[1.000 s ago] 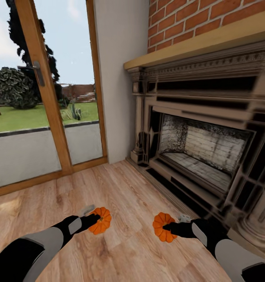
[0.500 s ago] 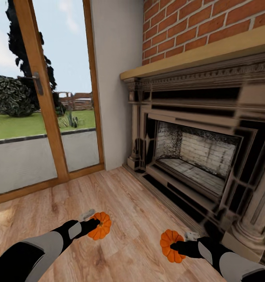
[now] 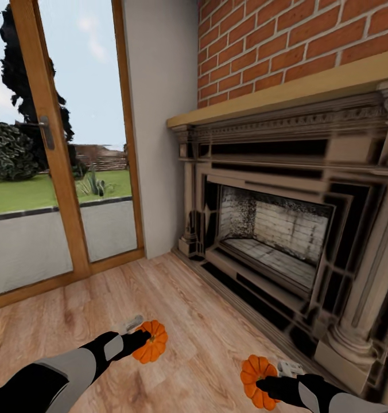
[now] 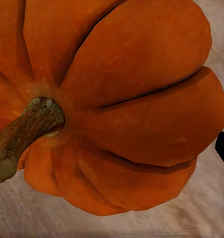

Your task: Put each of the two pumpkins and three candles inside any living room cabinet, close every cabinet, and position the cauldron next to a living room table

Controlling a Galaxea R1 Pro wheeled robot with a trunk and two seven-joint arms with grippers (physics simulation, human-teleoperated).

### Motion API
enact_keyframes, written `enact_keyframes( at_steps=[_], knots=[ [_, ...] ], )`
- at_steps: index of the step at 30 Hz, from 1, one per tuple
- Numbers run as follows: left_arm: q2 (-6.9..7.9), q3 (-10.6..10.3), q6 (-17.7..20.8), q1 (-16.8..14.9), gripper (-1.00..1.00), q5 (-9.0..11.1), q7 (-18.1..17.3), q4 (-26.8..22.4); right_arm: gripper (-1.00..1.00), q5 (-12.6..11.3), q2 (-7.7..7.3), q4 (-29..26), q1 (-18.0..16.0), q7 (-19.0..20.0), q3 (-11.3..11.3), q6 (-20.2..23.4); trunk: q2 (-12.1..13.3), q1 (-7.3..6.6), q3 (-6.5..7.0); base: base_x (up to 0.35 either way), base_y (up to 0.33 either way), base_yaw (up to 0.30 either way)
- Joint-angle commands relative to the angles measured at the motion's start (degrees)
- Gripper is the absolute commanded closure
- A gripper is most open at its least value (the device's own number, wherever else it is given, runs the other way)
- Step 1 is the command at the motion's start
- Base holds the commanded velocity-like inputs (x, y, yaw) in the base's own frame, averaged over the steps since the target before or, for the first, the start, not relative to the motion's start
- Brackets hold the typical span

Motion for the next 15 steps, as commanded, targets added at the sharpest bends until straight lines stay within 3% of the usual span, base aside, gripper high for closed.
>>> enact_keyframes(
  at_steps=[1, 5, 15],
  knots=[
    [-0.05, -0.5, 0.0, -0.1, 1.0, 0.5, -0.2, 0.2, 1.0, -0.6, -0.03, 0.0, 0.0, 0.2, 0.4, 0.3, 0.0, -0.04, 0.09, 0.0, 0.0, -0.171],
    [-0.26, -0.5, 0.0, 0.0, 1.0, 0.5, -0.2, 0.2, 1.0, -0.6, -0.03, 0.1, 0.0, 0.2, 0.3, 0.3, 0.0, -0.14, 0.66, 0.0, 0.0, -0.171],
    [-0.53, -0.5, 0.0, 0.0, 1.0, 0.5, -0.2, 0.2, 1.0, -0.6, -0.03, 0.0, 0.0, 0.4, 0.4, 0.7, 4.1, -2.34, 1.63, 0.0, 0.0, -0.125]
  ],
)
